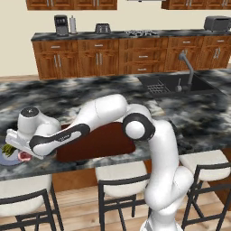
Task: Create a steak meal by picking up the steak and asparagus from the tray and placing them on the plate. Leave the broccoli on the tray.
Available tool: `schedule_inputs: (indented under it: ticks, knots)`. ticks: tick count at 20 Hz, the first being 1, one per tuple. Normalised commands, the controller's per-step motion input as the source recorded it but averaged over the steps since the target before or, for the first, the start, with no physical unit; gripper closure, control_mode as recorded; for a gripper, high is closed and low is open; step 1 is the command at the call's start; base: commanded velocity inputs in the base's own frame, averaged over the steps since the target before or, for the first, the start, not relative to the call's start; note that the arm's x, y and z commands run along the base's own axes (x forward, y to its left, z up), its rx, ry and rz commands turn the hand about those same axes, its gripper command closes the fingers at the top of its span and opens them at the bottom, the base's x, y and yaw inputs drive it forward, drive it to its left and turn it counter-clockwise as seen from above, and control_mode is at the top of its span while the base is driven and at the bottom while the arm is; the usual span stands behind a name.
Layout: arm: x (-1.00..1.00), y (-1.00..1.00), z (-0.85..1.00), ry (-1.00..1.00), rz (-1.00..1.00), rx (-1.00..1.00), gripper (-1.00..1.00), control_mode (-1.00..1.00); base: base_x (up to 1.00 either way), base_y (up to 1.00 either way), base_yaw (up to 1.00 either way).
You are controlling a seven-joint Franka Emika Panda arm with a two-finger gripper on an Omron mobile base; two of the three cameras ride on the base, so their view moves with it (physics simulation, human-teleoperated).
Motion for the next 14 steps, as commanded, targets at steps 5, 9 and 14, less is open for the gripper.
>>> schedule_inputs:
  ticks: [5, 9, 14]
  knots:
    - [0.16, 0.01, -0.03, -0.01, 0.0, -0.02, 1.0, -1.0, 0.0, 0.0, 0.0]
    - [0.13, 0.0, -0.18, -0.04, 0.0, 0.0, 1.0, -1.0, 0.0, 0.0, 0.0]
    - [0.19, 0.0, -0.23, -0.08, 0.0, 0.0, 1.0, -1.0, 0.0, 0.0, 0.0]
